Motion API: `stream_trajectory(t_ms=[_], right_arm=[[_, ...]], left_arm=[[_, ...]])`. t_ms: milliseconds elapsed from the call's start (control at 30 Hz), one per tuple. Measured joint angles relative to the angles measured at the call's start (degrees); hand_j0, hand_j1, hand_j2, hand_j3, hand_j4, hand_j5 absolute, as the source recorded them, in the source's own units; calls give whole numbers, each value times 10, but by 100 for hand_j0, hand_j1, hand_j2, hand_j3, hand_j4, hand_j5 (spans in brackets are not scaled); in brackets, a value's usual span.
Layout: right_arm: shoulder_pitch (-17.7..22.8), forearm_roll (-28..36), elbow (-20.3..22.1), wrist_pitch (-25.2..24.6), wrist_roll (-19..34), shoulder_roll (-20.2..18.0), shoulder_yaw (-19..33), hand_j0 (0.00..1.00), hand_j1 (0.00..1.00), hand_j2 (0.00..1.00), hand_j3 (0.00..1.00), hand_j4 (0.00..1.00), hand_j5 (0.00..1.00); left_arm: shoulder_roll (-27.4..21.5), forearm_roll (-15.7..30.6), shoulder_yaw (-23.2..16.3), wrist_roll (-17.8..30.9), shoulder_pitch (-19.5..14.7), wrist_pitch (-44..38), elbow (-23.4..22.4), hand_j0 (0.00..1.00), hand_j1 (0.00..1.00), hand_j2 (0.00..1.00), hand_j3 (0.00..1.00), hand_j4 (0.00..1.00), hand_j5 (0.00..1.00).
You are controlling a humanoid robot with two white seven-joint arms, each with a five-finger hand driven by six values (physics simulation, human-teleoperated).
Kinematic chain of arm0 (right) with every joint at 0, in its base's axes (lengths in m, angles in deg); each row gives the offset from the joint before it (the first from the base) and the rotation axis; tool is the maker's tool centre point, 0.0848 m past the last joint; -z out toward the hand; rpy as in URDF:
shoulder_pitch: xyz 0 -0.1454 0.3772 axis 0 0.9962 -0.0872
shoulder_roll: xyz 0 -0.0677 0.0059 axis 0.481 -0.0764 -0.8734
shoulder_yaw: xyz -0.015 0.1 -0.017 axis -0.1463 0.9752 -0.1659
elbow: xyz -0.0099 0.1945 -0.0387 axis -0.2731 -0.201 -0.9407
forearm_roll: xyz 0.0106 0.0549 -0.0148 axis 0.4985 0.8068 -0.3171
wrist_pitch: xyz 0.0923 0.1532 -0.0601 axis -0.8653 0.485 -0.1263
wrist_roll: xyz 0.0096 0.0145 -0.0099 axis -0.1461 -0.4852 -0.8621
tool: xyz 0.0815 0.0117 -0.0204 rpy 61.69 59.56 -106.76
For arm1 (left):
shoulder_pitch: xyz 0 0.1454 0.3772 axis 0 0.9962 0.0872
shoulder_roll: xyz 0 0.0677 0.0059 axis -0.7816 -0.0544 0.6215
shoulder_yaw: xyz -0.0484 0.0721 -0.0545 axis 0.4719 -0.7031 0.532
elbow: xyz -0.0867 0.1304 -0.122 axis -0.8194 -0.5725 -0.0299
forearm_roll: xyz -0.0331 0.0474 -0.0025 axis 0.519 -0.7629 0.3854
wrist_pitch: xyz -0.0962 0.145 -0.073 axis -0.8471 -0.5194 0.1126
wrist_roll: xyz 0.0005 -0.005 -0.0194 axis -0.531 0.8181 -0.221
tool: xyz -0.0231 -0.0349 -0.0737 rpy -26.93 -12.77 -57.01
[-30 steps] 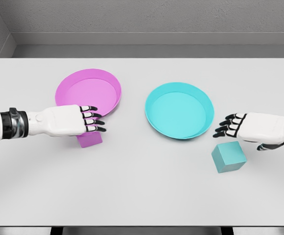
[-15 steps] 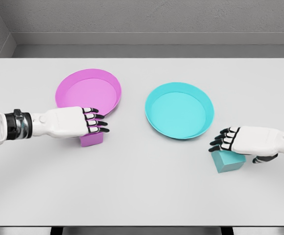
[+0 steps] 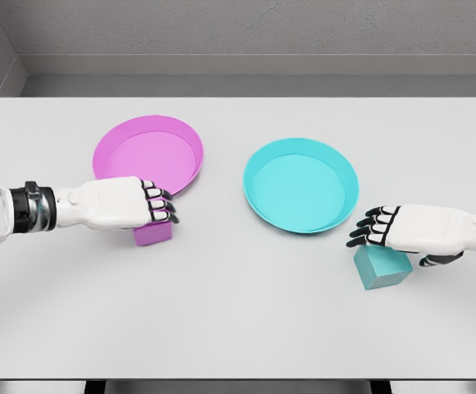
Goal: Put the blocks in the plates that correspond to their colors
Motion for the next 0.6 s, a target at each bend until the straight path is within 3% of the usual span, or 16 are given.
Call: stream_trajectory(t_ms=[300, 600], right_arm=[[0, 0, 1, 0, -3, 6, -15, 100, 100, 100, 100, 100, 100], [0, 0, 1, 0, -10, 9, -27, 100, 100, 100, 100, 100, 100]], left_arm=[[1, 3, -1, 2, -15, 2, 2, 33, 33, 33, 33, 33, 33], [-4, 46, 0, 2, -18, 2, 16, 30, 30, 30, 30, 30, 30]])
